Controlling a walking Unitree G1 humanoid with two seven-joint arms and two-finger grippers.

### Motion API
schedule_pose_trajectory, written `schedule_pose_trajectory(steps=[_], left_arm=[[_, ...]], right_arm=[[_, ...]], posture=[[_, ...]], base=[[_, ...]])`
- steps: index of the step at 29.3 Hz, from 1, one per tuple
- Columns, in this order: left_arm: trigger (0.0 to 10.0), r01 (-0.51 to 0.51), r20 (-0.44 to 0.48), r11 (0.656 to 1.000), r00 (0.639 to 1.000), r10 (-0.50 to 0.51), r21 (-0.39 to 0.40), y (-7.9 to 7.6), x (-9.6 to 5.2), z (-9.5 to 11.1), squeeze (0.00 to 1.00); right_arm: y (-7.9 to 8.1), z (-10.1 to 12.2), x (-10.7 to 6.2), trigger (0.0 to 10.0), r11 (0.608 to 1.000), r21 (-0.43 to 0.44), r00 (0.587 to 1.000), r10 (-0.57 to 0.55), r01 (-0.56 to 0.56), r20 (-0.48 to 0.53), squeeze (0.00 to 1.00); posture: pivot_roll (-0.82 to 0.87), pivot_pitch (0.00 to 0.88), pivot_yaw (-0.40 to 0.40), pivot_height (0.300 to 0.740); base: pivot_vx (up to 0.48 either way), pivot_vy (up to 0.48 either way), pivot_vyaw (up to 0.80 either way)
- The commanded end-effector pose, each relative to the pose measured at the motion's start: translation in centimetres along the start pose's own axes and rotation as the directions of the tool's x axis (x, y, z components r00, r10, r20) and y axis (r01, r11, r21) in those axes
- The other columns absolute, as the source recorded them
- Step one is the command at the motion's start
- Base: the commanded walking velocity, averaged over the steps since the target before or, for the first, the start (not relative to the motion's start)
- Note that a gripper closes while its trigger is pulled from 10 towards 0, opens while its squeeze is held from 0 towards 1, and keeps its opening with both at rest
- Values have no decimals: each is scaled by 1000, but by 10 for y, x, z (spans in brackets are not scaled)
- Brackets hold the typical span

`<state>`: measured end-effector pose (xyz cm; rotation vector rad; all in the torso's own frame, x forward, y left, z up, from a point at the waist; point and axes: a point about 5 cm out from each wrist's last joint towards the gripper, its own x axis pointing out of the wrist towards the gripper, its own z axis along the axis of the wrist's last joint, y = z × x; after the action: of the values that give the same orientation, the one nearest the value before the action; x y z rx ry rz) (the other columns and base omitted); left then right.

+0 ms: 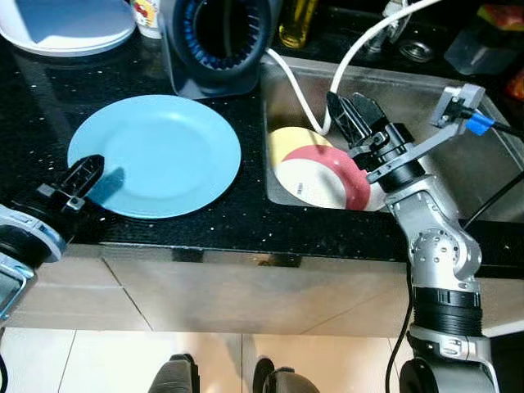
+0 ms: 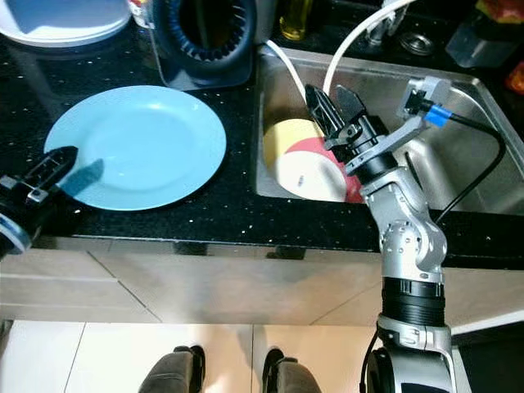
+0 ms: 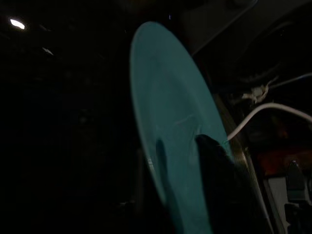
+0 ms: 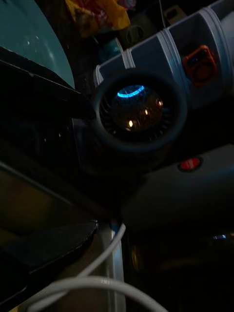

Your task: Kitchen organization

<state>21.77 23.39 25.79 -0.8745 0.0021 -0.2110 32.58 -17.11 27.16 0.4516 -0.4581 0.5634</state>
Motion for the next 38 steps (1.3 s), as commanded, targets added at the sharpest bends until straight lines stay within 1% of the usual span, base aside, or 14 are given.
schedule_pose_trajectory(steps=[1, 12, 14, 15, 18, 19, 22, 26, 27, 29, 32, 35, 37, 38], left_arm=[[0, -13, -33, 1000, 999, 13, -3, 1, 1, -3, 0], [0, 40, -53, 999, 998, -40, 4, -4, 6, -6, 0], [0, 75, -67, 997, 995, -74, 13, -8, 7, -8, 0], [0, 121, -81, 992, 990, -119, 28, -14, 7, -10, 0], [0, 273, -140, 959, 955, -261, 71, -35, 5, -19, 0], [0, 273, -140, 959, 955, -261, 71, -35, 5, -19, 0], [0, 347, -177, 935, 927, -332, 66, -45, 3, -26, 0], [0, 449, -236, 889, 876, -420, 84, -58, -1, -33, 0], [0, 449, -236, 889, 876, -420, 84, -58, -1, -33, 0], [0, 484, -234, 868, 862, -450, 112, -62, -2, -31, 0], [0, 531, -272, 824, 837, -475, 198, -65, -4, -32, 0], [0, 545, -291, 801, 831, -475, 249, -65, -3, -30, 0], [0, 553, -291, 793, 826, -482, 256, -66, -3, -28, 0], [0, 587, -305, 757, 805, -508, 288, -70, -5, -23, 0]], right_arm=[[-2, 6, -2, 10000, 1000, -9, 1000, -7, 7, 10, 0], [0, 7, -1, 10000, 1000, 6, 1000, 1, -1, 24, 0], [1, 9, -1, 10000, 999, 33, 999, 8, -9, 41, 0], [2, 11, -2, 10000, 997, 80, 998, 15, -20, 63, 0], [5, 15, -4, 10000, 976, 205, 992, 53, -76, 117, 0], [5, 15, -4, 10000, 976, 205, 992, 53, -76, 117, 0], [6, 16, -6, 10000, 959, 259, 987, 80, -114, 142, 0], [12, 21, -14, 10000, 913, 341, 968, 169, -225, 185, 0], [12, 21, -14, 10000, 913, 341, 968, 169, -225, 185, 0], [14, 22, -21, 10000, 894, 351, 956, 223, -279, 192, 0], [10, 22, -34, 10000, 863, 388, 944, 271, -324, 187, 0], [-1, 19, -45, 10000, 866, 392, 950, 271, -310, 153, 0], [-4, 19, -48, 10000, 866, 392, 951, 275, -310, 144, 0], [-7, 19, -58, 10000, 863, 392, 947, 303, -320, 105, 0]], posture=[[177, 172, -101, 740], [172, 161, -100, 740], [170, 157, -100, 740], [170, 157, -100, 740], [169, 145, -98, 740], [169, 145, -98, 740], [167, 143, -96, 740], [162, 142, -94, 740], [162, 142, -94, 740], [161, 140, -95, 740], [160, 139, -96, 740], [165, 136, -99, 740], [165, 136, -99, 740], [166, 136, -98, 740]], base=[[0, 0, 0], [0, 0, 0], [0, 0, 0], [0, 0, 0], [0, 0, 0], [0, 0, 0], [0, 0, 0], [0, 0, 0], [0, 0, 0], [0, 0, 0], [0, 0, 0], [0, 0, 0], [0, 0, 0], [0, 0, 0]])
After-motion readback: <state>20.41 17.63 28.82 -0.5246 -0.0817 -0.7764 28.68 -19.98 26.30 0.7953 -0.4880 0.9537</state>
